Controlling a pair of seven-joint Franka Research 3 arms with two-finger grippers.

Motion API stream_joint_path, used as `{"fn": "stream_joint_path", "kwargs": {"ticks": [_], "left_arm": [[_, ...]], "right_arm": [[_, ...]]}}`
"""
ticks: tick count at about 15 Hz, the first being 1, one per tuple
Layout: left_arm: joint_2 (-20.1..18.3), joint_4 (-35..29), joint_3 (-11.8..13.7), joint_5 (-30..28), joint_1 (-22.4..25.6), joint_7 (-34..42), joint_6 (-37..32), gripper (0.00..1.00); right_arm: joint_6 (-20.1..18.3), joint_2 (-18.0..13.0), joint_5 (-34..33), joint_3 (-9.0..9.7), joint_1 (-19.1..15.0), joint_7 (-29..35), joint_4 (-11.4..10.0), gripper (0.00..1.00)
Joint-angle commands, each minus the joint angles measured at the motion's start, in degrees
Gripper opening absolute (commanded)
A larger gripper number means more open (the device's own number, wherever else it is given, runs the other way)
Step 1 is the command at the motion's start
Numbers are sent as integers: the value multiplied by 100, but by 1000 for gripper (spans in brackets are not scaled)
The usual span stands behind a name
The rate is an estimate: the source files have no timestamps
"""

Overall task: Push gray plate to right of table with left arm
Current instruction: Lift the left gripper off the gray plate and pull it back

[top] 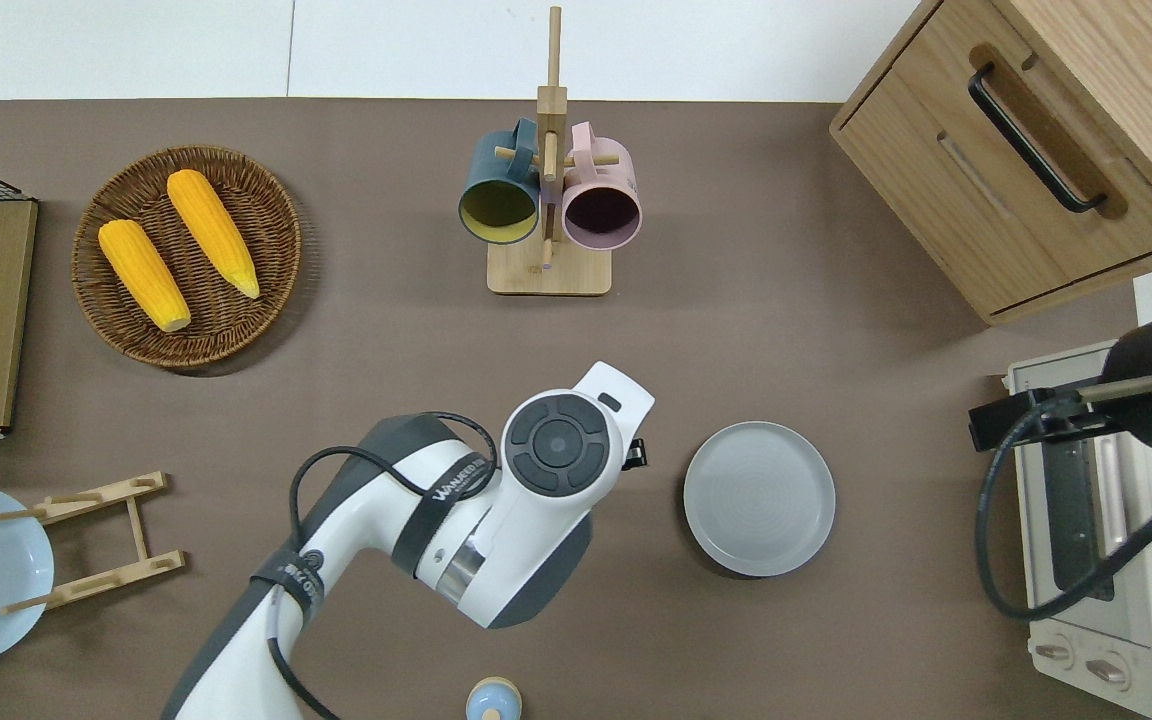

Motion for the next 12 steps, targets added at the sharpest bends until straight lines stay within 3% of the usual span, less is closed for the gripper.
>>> {"fn": "stream_joint_path", "kwargs": {"ticks": [1,5,12], "left_arm": [[-714,-234,-16,-352,638,1022,-778,991],[-1162,-225,-7,-466,1341,1928,-1526,991],[-1646,-199,1,-493,2334,3237,-2256,991]], "right_arm": [[-89,-14,25,92,-115,75,53,983],[-89,-14,25,92,-107,66,53,983],[-89,-14,25,92,-107,75,53,983]]}}
